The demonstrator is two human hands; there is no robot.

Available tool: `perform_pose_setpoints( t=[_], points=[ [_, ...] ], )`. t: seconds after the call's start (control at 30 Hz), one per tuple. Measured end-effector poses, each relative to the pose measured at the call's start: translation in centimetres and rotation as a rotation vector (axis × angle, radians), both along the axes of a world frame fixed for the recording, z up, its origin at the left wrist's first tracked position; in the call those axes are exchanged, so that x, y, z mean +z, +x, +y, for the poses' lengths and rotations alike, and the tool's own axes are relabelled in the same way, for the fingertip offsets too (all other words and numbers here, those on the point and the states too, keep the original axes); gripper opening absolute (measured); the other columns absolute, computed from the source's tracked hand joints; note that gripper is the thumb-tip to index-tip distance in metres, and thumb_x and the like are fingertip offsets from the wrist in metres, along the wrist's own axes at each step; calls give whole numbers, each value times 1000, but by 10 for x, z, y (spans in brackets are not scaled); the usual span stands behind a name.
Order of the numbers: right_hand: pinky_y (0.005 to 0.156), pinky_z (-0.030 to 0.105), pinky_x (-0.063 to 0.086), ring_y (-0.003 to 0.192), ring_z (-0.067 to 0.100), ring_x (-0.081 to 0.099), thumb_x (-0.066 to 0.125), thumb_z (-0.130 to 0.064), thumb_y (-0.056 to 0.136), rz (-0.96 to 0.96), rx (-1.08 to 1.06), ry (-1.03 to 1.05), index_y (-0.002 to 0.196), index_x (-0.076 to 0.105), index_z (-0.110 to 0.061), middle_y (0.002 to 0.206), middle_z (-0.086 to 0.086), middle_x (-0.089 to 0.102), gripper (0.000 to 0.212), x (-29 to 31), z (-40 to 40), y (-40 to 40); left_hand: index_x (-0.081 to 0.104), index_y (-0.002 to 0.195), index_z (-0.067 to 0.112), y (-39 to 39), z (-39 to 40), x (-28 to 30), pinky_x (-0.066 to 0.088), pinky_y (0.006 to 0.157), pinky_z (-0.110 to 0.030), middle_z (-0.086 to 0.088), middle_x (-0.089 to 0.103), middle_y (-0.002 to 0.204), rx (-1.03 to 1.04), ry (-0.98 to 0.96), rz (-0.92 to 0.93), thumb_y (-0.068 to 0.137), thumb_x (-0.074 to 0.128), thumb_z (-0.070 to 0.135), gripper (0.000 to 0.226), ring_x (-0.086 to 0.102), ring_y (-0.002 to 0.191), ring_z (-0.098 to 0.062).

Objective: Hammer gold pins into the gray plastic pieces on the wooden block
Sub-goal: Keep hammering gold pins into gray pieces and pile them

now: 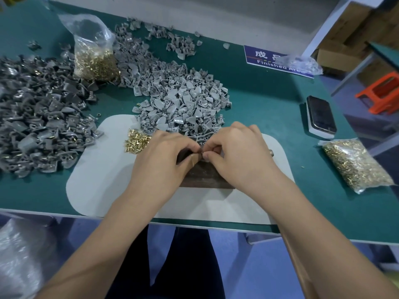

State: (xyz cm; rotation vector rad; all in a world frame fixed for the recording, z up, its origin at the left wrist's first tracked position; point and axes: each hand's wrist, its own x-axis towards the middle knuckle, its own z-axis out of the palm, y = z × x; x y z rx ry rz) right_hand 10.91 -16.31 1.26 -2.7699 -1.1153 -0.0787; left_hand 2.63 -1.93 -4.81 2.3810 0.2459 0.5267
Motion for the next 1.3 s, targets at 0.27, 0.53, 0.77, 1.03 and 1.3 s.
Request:
perform_pose_setpoints(
  t=[0.27,0.53,0.77,1.03,1.3],
  points=[
    [80,33,33,102,24,54,66,-29,92,-9,38,-31,89,75,-31,95,-5,70,10,-1,4,-2,70,98,36,2,3,-4,43,74,-35,20,63,97,-51,11,-12,89,72,32,10,40,98,-7],
    [67,32,35,79,18,47,73,-29,86,121,-41,266,81,75,-33,64,-16,49,8,-27,-14,2,69,94,38,1,2,-1,45,72,-35,19,63,97,-40,30,0,89,69,40,6,43,102,-8],
    [75,41,47,81,24,48,70,-28,88,71,-4,194,81,74,-32,72,-12,55,9,-22,-8,-2,71,95,38,2,6,-3,40,71,-31,20,64,96,-42,43,1,87,71,38,8,44,101,-8],
    [82,41,47,92,24,51,62,-31,93,85,-34,175,91,75,-34,87,-7,64,13,-19,-9,-6,69,97,36,0,2,-7,44,72,-37,21,63,96,-54,50,-62,86,68,35,11,46,98,-13],
    [82,37,50,91,16,60,72,-30,90,154,-19,307,91,77,-31,89,-9,69,5,-25,-17,-6,70,99,38,1,3,-1,50,75,-42,21,63,99,-45,123,-2,89,64,43,14,46,101,-13]
  ],
)
